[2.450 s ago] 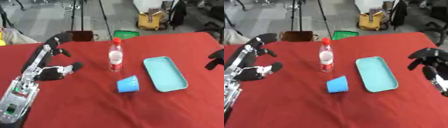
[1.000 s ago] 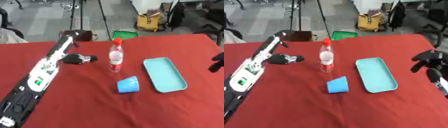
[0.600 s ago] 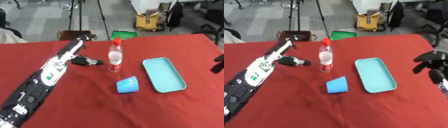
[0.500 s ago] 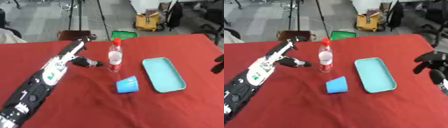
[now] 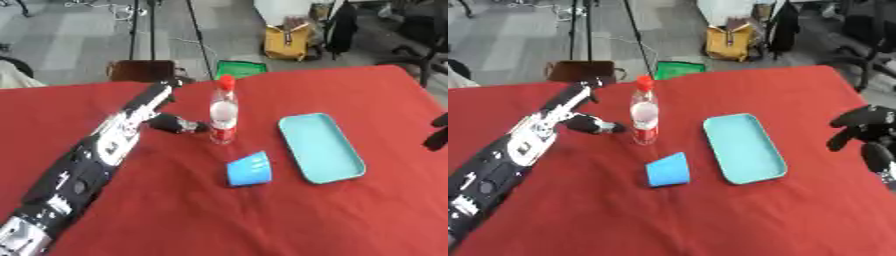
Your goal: Pick up objects on the table and place them in the box.
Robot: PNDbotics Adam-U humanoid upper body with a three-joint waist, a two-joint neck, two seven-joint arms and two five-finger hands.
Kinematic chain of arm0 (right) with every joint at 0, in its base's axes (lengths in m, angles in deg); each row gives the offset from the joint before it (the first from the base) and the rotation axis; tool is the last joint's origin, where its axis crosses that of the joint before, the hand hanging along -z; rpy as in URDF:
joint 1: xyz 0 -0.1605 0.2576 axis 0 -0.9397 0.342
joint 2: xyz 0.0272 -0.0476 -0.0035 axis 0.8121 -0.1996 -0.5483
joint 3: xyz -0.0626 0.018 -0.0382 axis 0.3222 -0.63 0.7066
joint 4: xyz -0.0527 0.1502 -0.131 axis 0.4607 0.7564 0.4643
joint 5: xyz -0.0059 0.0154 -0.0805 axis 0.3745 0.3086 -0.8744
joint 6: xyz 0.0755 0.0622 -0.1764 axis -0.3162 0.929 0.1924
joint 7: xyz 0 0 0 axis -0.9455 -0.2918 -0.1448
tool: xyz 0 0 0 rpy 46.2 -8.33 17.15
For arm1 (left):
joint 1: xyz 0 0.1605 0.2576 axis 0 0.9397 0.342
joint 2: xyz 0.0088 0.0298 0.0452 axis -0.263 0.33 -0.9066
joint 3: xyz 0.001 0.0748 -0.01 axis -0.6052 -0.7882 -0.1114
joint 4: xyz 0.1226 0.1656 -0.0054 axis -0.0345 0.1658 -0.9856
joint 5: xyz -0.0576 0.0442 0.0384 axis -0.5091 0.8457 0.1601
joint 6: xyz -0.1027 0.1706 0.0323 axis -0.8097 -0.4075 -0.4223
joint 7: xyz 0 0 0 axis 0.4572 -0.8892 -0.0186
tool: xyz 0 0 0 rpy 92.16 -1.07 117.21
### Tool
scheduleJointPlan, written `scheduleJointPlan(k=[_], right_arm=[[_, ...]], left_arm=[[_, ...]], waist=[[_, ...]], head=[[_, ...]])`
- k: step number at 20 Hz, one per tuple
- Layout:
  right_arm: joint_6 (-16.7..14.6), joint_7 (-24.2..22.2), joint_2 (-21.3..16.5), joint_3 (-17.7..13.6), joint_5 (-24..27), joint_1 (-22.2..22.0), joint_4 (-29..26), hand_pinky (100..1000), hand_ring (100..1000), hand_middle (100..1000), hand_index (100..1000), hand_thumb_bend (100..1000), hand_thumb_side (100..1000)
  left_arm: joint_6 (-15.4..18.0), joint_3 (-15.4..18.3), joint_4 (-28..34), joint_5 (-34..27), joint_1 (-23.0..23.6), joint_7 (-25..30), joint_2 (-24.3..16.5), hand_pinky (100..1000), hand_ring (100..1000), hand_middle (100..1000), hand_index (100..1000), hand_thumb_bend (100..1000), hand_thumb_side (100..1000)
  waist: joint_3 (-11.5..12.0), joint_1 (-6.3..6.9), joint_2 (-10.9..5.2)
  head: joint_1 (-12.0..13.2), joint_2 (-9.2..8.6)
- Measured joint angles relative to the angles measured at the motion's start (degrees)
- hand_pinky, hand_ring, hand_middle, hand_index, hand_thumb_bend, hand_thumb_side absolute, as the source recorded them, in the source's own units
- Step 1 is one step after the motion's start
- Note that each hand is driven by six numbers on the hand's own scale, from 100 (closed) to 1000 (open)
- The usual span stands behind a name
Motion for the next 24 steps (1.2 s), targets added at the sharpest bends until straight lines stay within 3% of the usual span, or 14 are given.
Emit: scheduleJointPlan(k=[10, 24], right_arm=[[0.28, -0.28, 0.77, 0.4, 0.53, 0.66, 0.01, 612, 558, 690, 768, 194, 486], [0.42, -0.42, 1.28, 0.72, 0.99, 1.23, 0.02, 610, 556, 689, 767, 191, 486]], left_arm=[[1.27, -0.02, -2.18, -0.14, -2.17, 0.42, 0.27, 714, 936, 897, 947, 1000, 599], [3.04, -0.76, -4.49, 1.19, -4.04, 1.89, 1.73, 702, 920, 843, 912, 986, 588]], waist=[[-3.34, -0.08, 1.25], [-5.64, 0.42, 2.78]], head=[[0.51, -0.36], [1.38, -1.09]])
